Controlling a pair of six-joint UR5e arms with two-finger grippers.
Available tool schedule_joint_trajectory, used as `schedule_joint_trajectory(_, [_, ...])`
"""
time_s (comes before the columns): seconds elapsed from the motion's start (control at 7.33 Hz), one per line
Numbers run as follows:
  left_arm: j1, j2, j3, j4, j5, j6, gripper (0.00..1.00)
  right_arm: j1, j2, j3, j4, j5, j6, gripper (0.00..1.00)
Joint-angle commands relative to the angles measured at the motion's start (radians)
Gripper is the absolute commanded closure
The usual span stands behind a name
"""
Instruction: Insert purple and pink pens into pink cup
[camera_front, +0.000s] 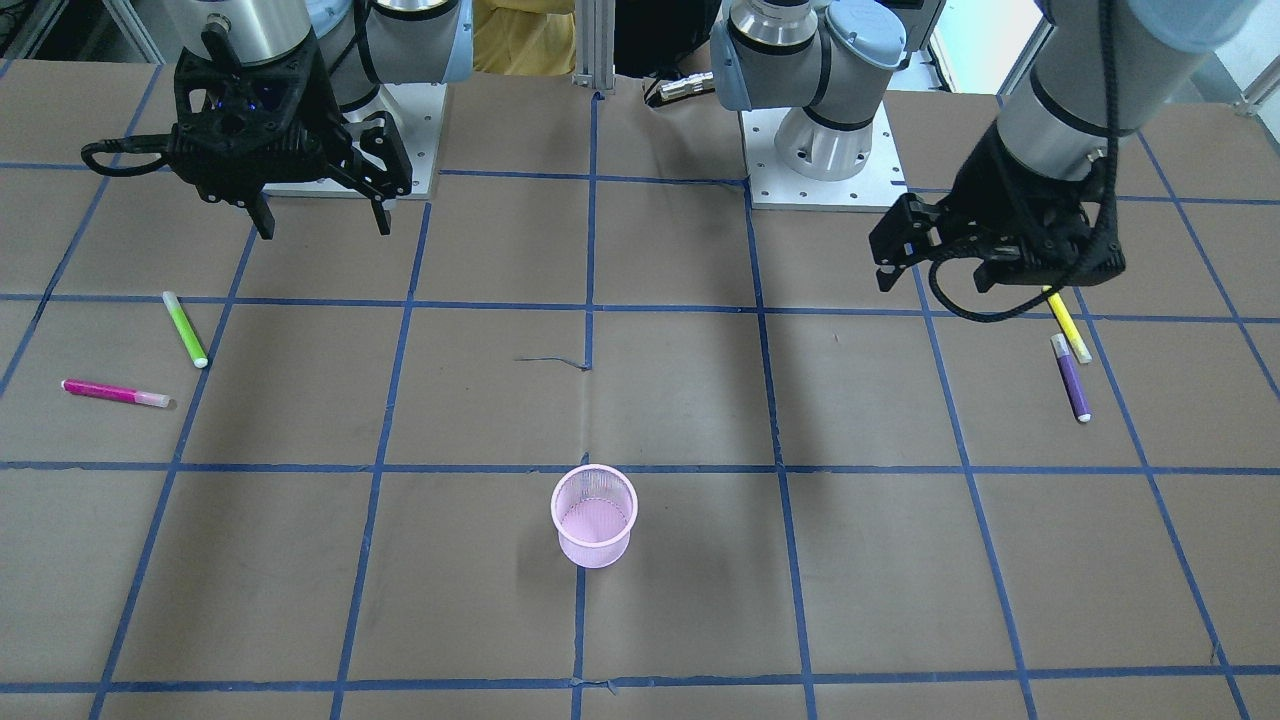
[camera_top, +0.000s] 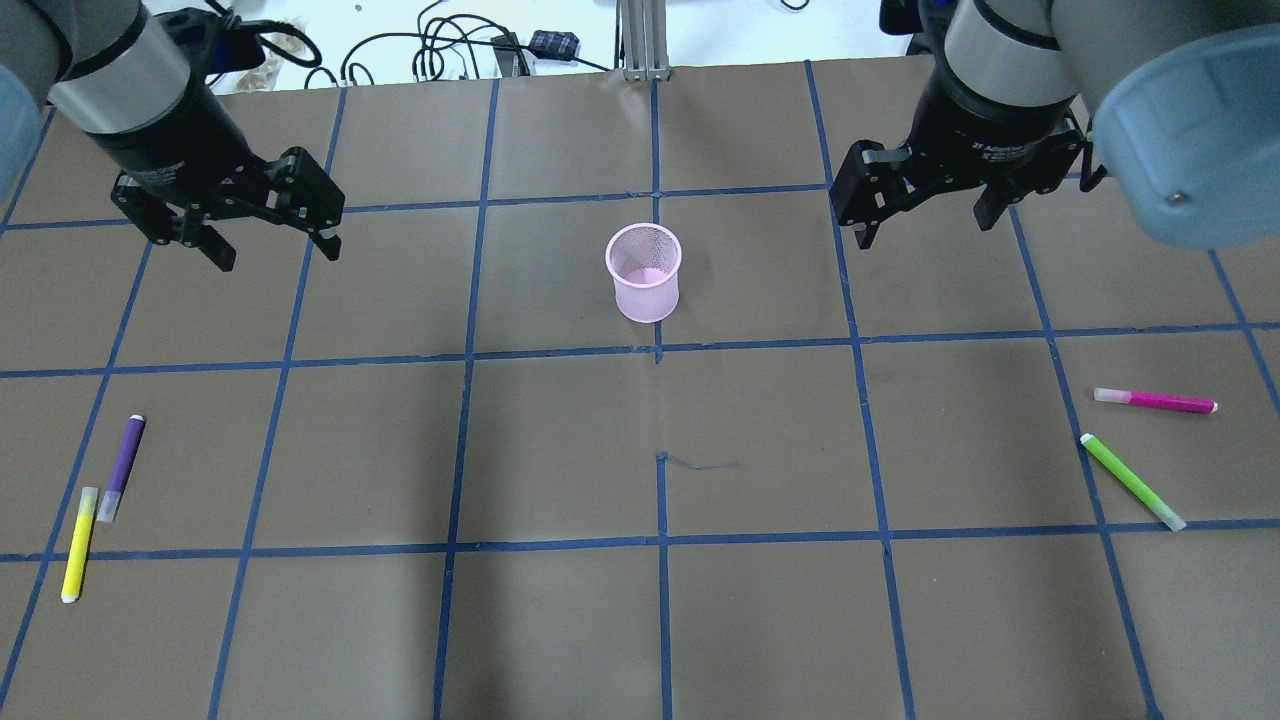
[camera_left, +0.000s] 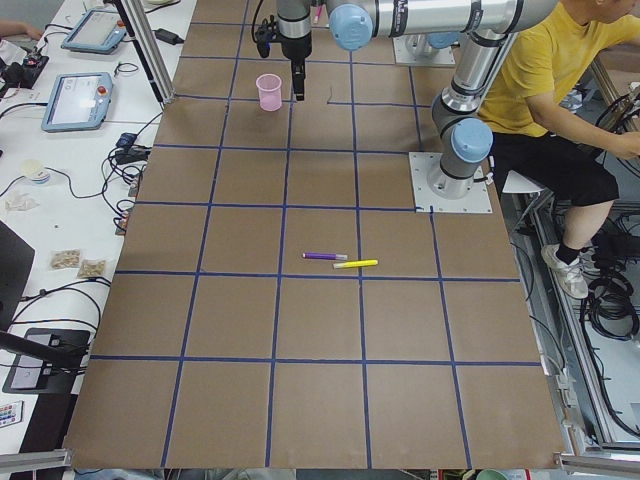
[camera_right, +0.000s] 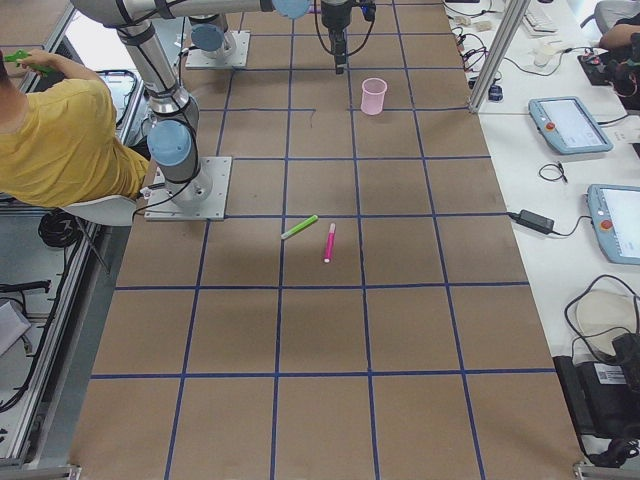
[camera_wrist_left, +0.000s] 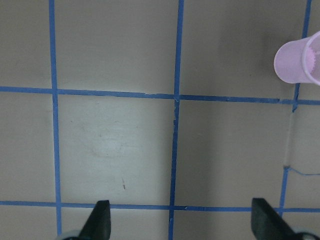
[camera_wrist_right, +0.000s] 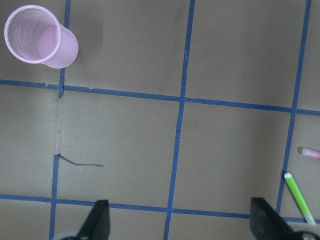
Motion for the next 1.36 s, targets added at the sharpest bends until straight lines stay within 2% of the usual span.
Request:
schedule_joint_trajectory(0.0, [0.226,-0.042,-0.098,0.018,0.000,0.278,0.00,-0.107,-0.007,-0.003,0.039,-0.004,-0.184,0.00])
schedule_joint_trajectory(0.14, [0.316,-0.085,-0.123,0.027,0.003,0.331,0.00,-0.196,-0.019,-0.003,0.096,-0.022,-0.378,0.00])
schedule_joint_trajectory(0.27, [0.389,-0.143,-0.150,0.041,0.032,0.414,0.00,-0.308,-0.036,-0.003,0.098,-0.039,-0.567,0.06])
schedule_joint_trajectory(0.55, [0.469,-0.281,-0.158,0.317,0.075,0.632,0.00,-0.583,-0.021,0.012,0.098,-0.024,-1.018,0.03])
schedule_joint_trajectory(0.68, [0.481,-0.315,-0.158,0.333,0.124,0.699,0.00,-0.702,0.013,0.044,0.090,-0.016,-1.227,0.00])
schedule_joint_trajectory(0.82, [0.506,-0.352,-0.163,0.335,0.133,0.722,0.00,-0.779,0.027,0.084,0.055,-0.016,-1.411,0.00])
schedule_joint_trajectory(1.09, [0.527,-0.398,-0.157,0.335,0.167,0.727,0.00,-0.862,0.117,0.179,-0.139,-0.011,-1.884,0.00])
schedule_joint_trajectory(1.23, [0.531,-0.416,-0.157,0.338,0.178,0.724,0.00,-0.878,0.174,0.187,-0.184,0.045,-1.969,0.00])
